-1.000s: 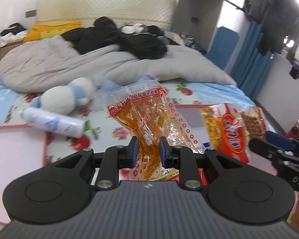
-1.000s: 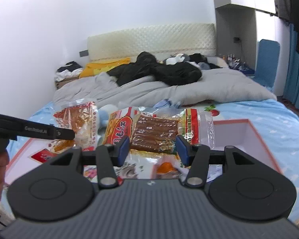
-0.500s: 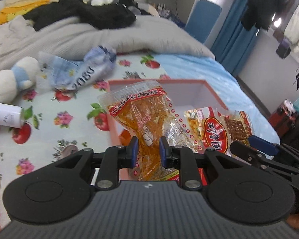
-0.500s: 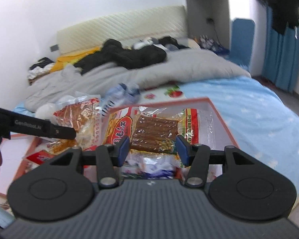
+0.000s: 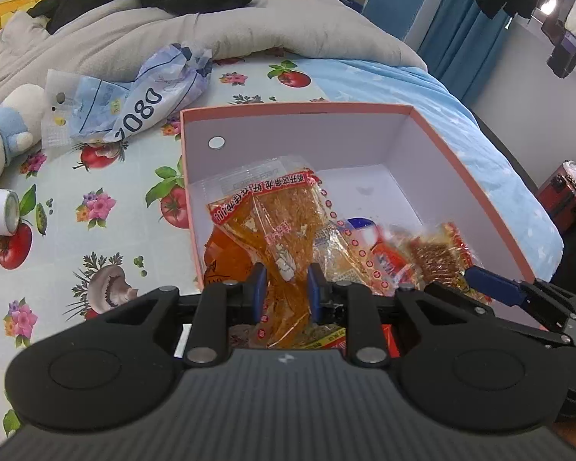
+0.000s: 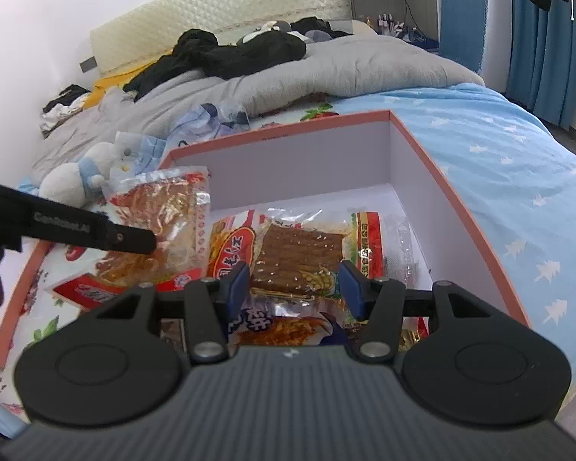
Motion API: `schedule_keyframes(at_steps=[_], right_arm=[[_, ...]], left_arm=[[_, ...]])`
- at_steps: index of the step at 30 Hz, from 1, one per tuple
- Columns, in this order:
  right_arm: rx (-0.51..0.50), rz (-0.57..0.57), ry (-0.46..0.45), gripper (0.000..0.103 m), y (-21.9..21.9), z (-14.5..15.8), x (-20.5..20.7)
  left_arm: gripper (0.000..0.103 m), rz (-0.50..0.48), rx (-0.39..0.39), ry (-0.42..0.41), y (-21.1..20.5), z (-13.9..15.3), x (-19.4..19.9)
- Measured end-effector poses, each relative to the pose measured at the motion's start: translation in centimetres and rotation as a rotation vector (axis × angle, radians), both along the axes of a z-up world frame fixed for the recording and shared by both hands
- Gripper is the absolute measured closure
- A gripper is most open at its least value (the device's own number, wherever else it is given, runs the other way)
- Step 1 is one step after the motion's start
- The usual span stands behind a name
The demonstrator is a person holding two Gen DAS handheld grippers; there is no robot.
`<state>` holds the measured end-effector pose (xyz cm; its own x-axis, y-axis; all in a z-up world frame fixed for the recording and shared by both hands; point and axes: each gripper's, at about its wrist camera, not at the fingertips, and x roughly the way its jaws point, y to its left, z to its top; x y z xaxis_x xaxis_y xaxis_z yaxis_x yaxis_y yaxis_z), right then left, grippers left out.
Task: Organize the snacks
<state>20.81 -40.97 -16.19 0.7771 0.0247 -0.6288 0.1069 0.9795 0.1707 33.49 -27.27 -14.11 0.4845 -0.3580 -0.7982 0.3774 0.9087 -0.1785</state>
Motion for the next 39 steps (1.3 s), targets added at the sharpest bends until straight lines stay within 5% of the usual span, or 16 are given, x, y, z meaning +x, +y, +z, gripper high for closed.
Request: schedule_keyframes(at_steps=[1, 4, 6, 28, 33, 39], right_arm=[[-0.002, -0.005, 0.003, 0.049, -0.2, 0.1, 0.3], [0.015, -0.014, 0.012, 0.048, -0.4, 0.5, 0.4], [0.03, -0.024, 0.01, 0.037, -0.5, 0.9, 0.2], [-0.006, -0.006, -0.324, 0.032, 3.9, 16.8, -10.5], [-0.066, -0.004, -0.366, 0.032, 5.5, 17.5, -13.4], [-0.04, -0.048, -0.328, 0.032, 5.8, 15.7, -16.2]], left_arm=[[0.072, 0.004, 0.0, -0.006, 0.1, 0.1, 0.0], [0.043, 0.014, -0.004, -0.046, 0.4, 1.1, -0.4], [0.038, 0.029, -0.006, -0.082, 0.7, 2.4, -1.0], [0.038, 0.036, -0.144, -0.377, 8.4, 19.4, -16.0], [0.038, 0.063, -0.126, -0.412, 10.0, 20.1, -19.5], [0.038, 0.083, -0.105, -0.38, 12.0, 17.6, -23.2]])
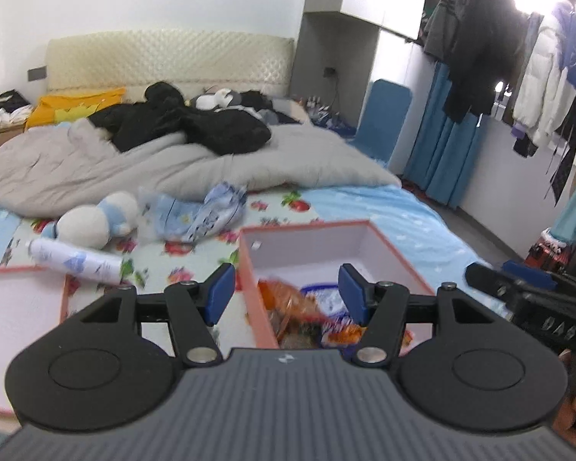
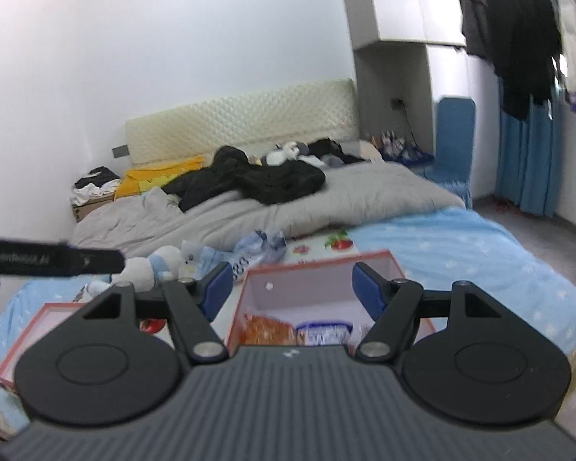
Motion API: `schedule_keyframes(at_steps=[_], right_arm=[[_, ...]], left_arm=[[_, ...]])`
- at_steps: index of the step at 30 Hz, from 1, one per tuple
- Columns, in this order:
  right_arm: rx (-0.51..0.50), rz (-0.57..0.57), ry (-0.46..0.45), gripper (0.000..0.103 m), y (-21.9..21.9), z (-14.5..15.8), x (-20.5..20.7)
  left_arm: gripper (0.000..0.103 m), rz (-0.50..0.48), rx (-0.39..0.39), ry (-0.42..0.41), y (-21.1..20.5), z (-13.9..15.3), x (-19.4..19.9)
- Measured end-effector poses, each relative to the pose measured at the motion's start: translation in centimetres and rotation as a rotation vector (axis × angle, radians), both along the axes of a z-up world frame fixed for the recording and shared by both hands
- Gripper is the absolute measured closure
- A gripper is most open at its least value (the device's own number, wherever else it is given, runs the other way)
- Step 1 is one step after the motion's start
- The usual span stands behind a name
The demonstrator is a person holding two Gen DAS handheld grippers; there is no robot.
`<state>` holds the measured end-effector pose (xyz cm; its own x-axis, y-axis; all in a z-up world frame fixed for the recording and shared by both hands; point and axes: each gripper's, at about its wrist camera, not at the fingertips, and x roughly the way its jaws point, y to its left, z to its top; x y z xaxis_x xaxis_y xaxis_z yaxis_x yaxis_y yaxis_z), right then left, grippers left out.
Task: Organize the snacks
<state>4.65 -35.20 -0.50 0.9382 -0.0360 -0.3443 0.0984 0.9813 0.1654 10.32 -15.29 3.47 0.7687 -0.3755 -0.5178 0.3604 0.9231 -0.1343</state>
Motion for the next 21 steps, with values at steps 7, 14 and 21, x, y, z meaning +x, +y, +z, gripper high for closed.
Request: schedule_keyframes(at_steps=[7, 14, 21], right_arm=[[0.039, -0.017, 0.03, 0.032, 0.9, -2.0, -3.4], [0.045, -0.045, 0.072, 0.032, 0.4, -4.2, -5.1], [0.052, -0.059, 0.095, 0.032, -0.1, -5.6, -5.4]], left_arm=[[0.038, -0.019, 0.025, 0.052, 0.5, -3.2, -3.0], [0.038, -0.011, 0.097, 0.025, -0.7, -5.3, -4.4], [0.038, -0.008, 0.082, 0.069, -1.0, -7.7, -3.7]])
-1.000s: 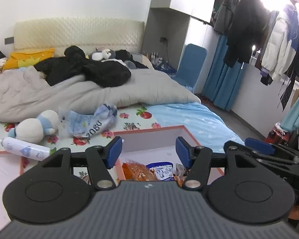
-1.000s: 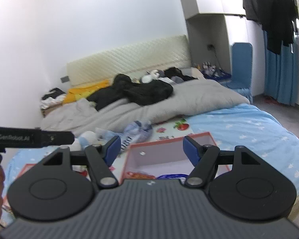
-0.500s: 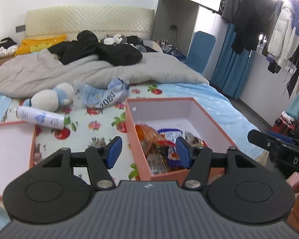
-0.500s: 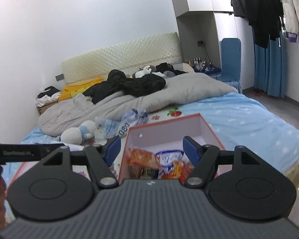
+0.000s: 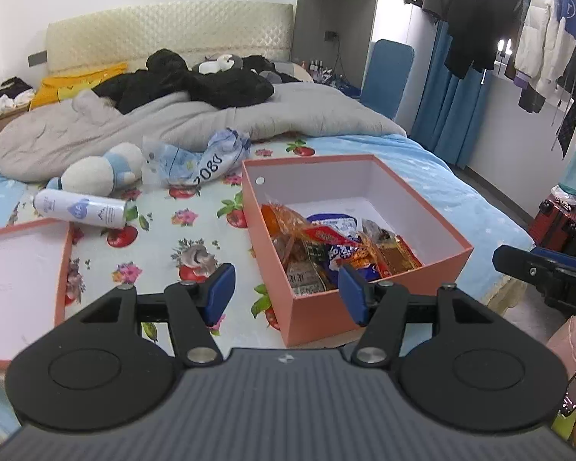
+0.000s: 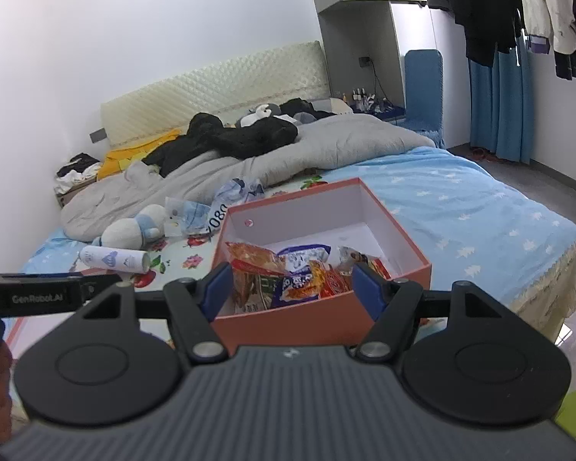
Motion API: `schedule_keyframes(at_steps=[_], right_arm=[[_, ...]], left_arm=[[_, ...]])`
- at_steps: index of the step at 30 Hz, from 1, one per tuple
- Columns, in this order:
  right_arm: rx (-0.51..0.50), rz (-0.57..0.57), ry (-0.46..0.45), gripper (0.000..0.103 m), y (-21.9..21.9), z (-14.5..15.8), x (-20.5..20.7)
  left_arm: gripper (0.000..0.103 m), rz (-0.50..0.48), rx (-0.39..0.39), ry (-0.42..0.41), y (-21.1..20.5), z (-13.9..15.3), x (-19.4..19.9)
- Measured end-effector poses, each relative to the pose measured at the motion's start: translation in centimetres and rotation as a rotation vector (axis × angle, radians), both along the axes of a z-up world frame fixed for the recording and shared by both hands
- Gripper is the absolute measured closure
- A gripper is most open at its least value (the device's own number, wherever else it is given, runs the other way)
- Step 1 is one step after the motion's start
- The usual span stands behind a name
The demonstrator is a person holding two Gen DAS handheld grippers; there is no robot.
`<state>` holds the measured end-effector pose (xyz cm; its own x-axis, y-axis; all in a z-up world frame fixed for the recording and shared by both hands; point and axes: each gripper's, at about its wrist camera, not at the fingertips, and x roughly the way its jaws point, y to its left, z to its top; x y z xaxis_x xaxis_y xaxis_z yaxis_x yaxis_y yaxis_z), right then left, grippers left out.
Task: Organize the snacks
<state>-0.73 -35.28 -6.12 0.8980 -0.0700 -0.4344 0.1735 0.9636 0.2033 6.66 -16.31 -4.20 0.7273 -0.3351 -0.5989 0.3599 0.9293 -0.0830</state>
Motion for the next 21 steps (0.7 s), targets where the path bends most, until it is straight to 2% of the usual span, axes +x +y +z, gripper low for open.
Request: schedule_keyframes(at_steps=[6, 21], right_arm=[[0.032, -0.008, 0.02, 0.032, -0.2, -1.5, 0.8], [-0.022, 0.022, 0.026, 0.032, 0.3, -1.5, 0.3]], left_arm=[[0.038, 0.001, -0.018, 0.012, -0.1, -0.9, 0.8], [0.038, 0.001, -0.03, 0.025, -0.3, -1.6, -0.3]])
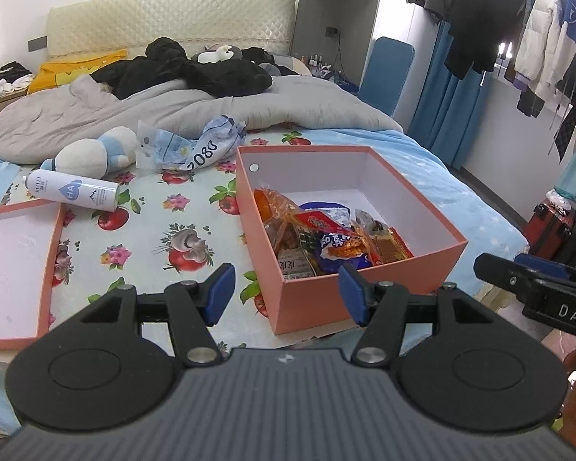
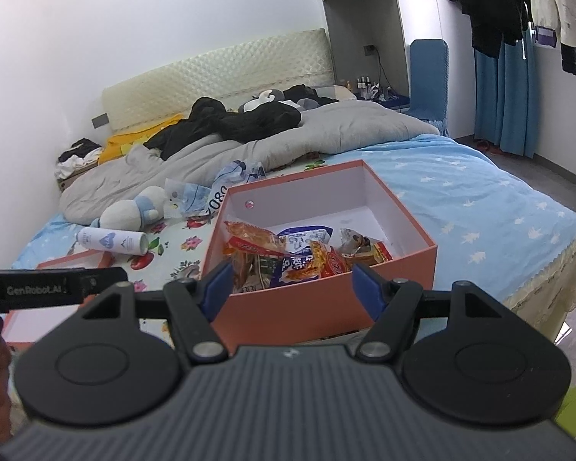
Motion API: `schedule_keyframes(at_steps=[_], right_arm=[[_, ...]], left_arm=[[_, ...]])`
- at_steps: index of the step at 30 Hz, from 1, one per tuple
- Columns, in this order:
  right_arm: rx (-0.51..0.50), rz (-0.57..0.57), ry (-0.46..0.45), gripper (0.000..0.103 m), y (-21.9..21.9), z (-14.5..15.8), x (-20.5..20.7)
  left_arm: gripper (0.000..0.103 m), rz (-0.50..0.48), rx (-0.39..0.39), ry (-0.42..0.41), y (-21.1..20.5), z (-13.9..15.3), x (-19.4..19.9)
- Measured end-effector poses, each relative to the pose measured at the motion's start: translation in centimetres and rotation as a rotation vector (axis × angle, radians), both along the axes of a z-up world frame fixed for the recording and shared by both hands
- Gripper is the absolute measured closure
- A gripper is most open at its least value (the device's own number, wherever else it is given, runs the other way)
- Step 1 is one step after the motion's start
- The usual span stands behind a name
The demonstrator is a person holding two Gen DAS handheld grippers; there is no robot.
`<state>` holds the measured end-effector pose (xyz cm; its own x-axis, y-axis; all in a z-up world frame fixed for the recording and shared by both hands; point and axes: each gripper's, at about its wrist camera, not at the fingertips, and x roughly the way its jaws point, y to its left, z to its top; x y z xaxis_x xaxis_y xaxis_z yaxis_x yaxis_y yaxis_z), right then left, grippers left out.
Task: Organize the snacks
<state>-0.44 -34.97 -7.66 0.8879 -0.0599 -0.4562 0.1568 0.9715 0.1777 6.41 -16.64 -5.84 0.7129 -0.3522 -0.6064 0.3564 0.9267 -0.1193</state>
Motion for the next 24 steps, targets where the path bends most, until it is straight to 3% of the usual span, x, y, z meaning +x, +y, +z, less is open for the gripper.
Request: schedule_keyframes(at_steps=[24], right_arm=[[-0.022, 0.022, -0.026, 0.032, -0.16, 0.65, -0.44]], left_arm=[[0.037, -0.008, 0.011, -0.016, -0.13, 0.91, -0.01]])
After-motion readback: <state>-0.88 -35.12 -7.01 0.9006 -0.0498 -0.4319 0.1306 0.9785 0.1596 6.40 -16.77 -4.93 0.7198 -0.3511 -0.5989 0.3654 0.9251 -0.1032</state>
